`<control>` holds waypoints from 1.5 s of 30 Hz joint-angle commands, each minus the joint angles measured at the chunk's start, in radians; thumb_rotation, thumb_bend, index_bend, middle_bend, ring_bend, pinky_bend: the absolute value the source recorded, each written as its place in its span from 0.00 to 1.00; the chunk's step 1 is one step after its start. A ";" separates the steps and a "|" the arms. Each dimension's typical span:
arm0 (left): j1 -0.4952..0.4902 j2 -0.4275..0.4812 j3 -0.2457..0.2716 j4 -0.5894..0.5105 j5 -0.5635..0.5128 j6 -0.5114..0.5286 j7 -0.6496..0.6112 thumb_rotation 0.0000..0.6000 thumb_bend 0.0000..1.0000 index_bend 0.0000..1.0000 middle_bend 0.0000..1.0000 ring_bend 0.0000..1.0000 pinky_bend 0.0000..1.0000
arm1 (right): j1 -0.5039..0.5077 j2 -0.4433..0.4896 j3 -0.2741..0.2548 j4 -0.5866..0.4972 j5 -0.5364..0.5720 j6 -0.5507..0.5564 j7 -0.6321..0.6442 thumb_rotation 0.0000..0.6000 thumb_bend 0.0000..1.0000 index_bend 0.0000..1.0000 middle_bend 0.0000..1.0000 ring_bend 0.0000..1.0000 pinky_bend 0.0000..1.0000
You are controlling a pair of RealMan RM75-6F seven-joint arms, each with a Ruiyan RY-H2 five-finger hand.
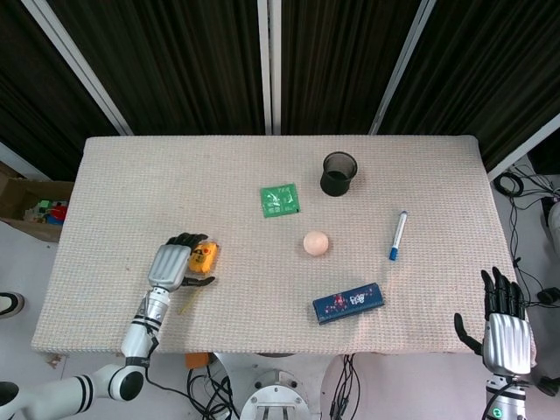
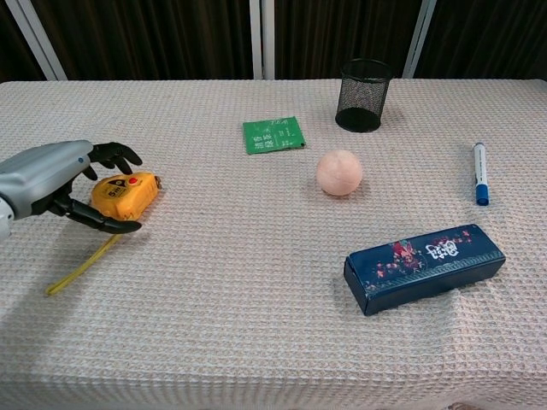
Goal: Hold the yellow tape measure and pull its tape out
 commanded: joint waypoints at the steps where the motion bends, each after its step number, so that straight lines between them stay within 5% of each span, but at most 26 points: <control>1: -0.006 -0.004 -0.002 0.010 -0.002 -0.003 0.010 0.65 0.06 0.26 0.28 0.22 0.31 | -0.001 0.001 0.000 -0.001 0.001 0.002 -0.001 1.00 0.32 0.00 0.00 0.00 0.00; 9: -0.003 -0.013 -0.005 0.030 -0.025 0.002 0.029 0.69 0.08 0.31 0.31 0.25 0.34 | -0.005 0.003 0.001 0.001 0.006 0.001 0.003 1.00 0.33 0.00 0.00 0.00 0.00; 17: -0.005 -0.025 -0.017 0.040 -0.010 0.024 -0.008 1.00 0.10 0.42 0.42 0.37 0.47 | 0.000 0.000 0.002 -0.004 0.000 -0.003 -0.007 1.00 0.33 0.00 0.00 0.00 0.00; 23: 0.001 -0.051 -0.022 0.076 0.066 0.098 -0.103 1.00 0.15 0.55 0.55 0.49 0.57 | 0.001 0.002 0.001 -0.009 -0.001 -0.004 -0.015 1.00 0.33 0.00 0.00 0.00 0.00; 31: -0.002 -0.056 -0.021 0.053 0.197 0.195 -0.274 1.00 0.19 0.60 0.59 0.53 0.61 | 0.025 -0.006 0.017 -0.014 -0.058 0.018 -0.036 1.00 0.33 0.00 0.00 0.00 0.00; 45: -0.085 -0.085 -0.019 -0.077 0.309 0.178 -0.207 1.00 0.19 0.61 0.60 0.54 0.61 | 0.240 -0.050 0.116 -0.295 -0.121 -0.201 -0.264 1.00 0.32 0.05 0.00 0.00 0.00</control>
